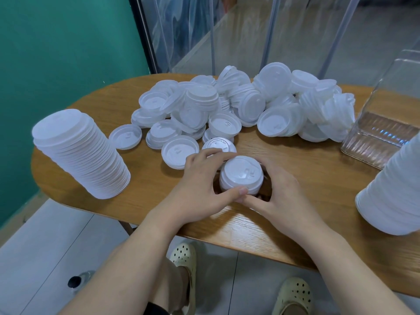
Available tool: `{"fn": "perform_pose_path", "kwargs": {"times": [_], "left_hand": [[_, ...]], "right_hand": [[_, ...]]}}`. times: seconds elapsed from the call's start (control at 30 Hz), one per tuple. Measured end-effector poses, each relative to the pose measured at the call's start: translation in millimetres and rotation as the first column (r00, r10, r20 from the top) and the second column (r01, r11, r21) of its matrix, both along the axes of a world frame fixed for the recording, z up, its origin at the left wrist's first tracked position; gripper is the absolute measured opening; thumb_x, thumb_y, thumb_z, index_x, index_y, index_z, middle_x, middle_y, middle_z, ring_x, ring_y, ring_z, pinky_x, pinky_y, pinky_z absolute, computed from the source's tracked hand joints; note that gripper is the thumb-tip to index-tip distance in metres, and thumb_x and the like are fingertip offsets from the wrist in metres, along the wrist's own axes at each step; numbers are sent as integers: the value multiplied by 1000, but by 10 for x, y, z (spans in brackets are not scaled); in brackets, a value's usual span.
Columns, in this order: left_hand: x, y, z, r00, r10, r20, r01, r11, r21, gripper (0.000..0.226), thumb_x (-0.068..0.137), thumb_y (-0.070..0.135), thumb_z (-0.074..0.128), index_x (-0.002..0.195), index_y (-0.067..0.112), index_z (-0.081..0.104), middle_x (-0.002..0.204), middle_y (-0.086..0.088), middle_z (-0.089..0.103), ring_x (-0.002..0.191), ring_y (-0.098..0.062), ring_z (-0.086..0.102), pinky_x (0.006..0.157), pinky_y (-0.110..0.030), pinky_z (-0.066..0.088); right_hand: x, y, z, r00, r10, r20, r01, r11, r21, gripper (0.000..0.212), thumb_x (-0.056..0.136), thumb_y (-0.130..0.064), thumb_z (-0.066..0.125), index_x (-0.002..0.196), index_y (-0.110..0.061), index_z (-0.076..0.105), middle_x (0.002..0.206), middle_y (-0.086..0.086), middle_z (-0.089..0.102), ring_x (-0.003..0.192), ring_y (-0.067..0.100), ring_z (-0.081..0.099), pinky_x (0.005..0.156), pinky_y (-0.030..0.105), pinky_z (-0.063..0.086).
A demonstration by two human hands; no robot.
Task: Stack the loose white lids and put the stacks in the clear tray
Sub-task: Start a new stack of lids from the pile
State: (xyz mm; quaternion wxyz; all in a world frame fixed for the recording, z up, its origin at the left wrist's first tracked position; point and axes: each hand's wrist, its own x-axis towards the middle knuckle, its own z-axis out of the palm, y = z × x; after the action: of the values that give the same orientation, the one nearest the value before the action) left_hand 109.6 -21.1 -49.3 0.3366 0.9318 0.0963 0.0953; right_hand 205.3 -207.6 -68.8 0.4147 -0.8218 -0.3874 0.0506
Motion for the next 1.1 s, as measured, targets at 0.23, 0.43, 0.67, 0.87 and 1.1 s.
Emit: {"fn": "perform_pose_path", "kwargs": {"times": [0.23,0.43,0.67,0.87,1.1], "left_hand": [[11,88,-37,995,-40,86,42,999,-16,61,91,66,47,144,37,53,143,16,46,142,-6,27,109,-19,20],[121,271,-65,975,81,209,-106,988,110,45,103,33,43,144,22,55,141,9,56,137,-8,41,117,-35,23],[265,314,-74,978,161,132,-192,944,267,59,96,54,59,146,22,50,148,5,53,149,-13,26,119,-35,10],[273,348,-56,982,147,118,-176,941,290,70,87,70,55,143,28,52,145,10,55,148,-10,26,112,-28,6],[203,358,-15,973,155,172,-195,948,250,68,87,59,71,143,27,54,143,10,53,141,1,24,110,-22,5]], "right_hand": [[-25,5,14,999,-32,8,32,999,-32,82,69,-75,73,139,-52,37,111,-47,47,107,-17,47,89,13,37],[-58,27,41,996,-79,-29,78,995,-55,102,64,-84,68,150,-38,39,139,-23,54,129,3,49,109,36,44],[-99,128,20,995,-101,-28,101,995,18,77,69,-77,71,133,-37,53,117,-28,58,112,-3,54,98,35,50],[-87,99,30,994,-98,-49,98,995,-4,76,72,-64,80,137,-36,54,117,-30,56,113,-4,52,99,31,49],[-81,90,35,994,-83,-64,83,997,-2,77,72,-61,82,138,-34,54,122,-26,58,117,-1,52,103,34,47]]}}
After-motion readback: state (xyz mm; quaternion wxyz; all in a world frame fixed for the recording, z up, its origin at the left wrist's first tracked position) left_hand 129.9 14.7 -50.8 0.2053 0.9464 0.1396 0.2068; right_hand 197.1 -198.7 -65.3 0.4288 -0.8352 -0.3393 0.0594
